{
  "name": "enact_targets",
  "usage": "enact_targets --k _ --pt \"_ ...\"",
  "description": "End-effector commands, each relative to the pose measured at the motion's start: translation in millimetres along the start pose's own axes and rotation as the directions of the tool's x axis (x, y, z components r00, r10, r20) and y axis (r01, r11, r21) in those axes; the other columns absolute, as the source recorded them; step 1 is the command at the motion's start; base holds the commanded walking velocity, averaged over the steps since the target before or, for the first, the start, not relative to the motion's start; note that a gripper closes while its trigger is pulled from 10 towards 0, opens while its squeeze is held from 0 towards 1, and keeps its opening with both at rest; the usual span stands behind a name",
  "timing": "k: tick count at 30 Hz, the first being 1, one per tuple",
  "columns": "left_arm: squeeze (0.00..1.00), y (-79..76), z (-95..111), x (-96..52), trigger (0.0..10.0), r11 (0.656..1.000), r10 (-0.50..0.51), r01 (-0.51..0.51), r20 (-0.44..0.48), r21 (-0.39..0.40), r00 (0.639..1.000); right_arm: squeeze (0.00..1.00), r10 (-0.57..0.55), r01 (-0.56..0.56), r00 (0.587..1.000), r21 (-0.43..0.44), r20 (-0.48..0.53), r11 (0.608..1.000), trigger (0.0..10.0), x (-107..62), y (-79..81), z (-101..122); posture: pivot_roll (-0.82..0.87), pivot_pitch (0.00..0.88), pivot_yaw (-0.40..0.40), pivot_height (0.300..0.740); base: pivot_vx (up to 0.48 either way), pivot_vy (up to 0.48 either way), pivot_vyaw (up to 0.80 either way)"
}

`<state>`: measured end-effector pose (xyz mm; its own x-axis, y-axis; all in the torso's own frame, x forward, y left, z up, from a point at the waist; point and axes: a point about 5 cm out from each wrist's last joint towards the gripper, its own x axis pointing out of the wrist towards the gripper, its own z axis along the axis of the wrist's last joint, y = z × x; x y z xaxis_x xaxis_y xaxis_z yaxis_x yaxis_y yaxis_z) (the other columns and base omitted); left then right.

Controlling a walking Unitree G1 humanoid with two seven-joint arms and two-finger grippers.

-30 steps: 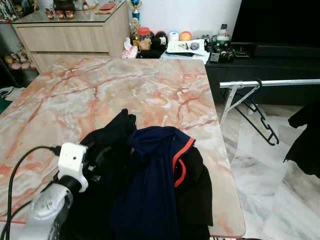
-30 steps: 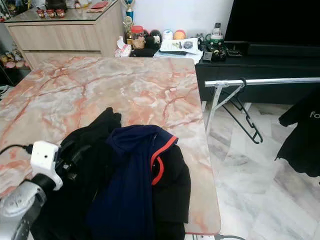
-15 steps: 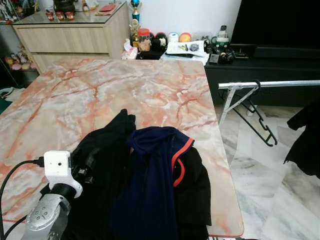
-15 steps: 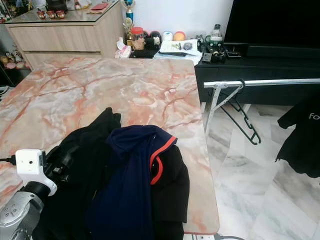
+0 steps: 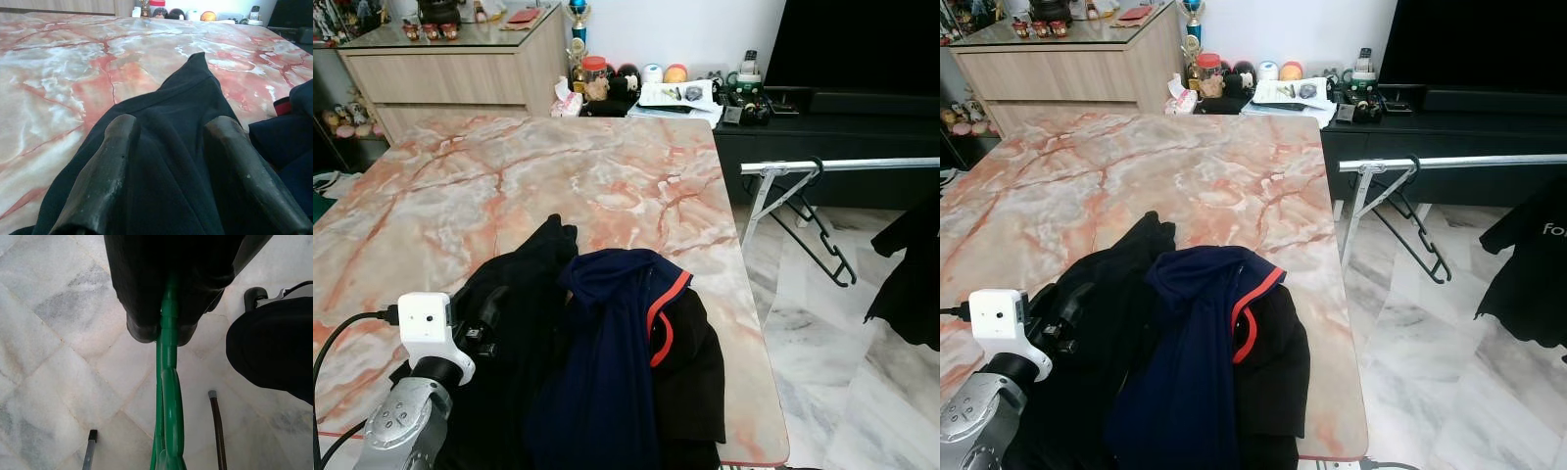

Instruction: Hang hanger

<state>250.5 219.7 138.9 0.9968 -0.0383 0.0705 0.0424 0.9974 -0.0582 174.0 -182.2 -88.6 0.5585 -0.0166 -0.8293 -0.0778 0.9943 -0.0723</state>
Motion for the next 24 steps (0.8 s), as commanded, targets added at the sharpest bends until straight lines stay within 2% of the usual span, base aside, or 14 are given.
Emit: enact_targets --k 1,24 --pt "0.0 0.7 4.7 0.0 10.0 1.0 0.003 -0.003 0.01 -0.004 1.0 0.0 0.002 -0.002 1.0 0.002 -0.011 1.0 10.0 -0.5 0.7 -3.2 0.06 0.085 0.028 0.74 -0.24 0.0 0.0" --pt "0.0 -0.5 5.5 -1.0 10.0 1.0 0.003 -0.003 0.013 0.0 1.0 0.0 0.005 -0.005 1.0 0.003 -0.012 1.0 10.0 -0.5 1.5 -3.8 0.07 0.094 0.026 0.74 0.0 0.0 0.0"
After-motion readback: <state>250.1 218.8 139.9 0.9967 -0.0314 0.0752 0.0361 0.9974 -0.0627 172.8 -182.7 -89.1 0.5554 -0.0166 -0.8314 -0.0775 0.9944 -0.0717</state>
